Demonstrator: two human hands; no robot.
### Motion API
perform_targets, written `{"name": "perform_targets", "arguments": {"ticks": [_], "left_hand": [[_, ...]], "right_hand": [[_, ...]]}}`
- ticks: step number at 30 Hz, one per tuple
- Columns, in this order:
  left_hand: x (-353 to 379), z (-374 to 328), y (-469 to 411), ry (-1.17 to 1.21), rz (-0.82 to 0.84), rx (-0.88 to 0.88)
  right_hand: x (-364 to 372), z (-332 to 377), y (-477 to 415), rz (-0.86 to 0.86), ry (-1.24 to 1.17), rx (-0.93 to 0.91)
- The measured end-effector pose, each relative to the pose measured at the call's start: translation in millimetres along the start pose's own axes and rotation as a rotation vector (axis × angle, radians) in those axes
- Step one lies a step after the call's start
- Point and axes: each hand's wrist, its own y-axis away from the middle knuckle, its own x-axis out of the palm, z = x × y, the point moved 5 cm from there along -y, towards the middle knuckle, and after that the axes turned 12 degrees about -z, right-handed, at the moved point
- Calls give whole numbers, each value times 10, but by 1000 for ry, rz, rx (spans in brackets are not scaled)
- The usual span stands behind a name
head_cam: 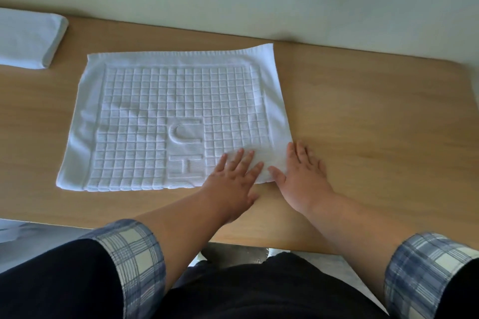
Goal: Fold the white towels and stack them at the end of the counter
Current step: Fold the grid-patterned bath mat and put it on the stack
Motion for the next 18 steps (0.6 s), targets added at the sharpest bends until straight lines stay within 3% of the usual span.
{"name": "perform_targets", "arguments": {"ticks": [4, 6, 9, 11, 16, 18], "left_hand": [[-70, -235, -346, 61, -81, -23], [-29, -270, -451, 57, -96, -50], [78, -289, -493, 23, -110, -88], [100, -290, -485, 41, -137, -104], [74, -285, -451, 58, -141, -115], [66, -295, -450, 71, -129, -134]], "right_hand": [[-326, 367, -388, -129, -173, -289], [-344, 613, -742, -87, -134, -457], [-276, 749, -1313, -48, -28, -569], [-291, 695, -1645, -74, 10, -558], [-370, 545, -2145, -117, 7, -251], [-387, 607, -2152, -152, -25, -255]]}}
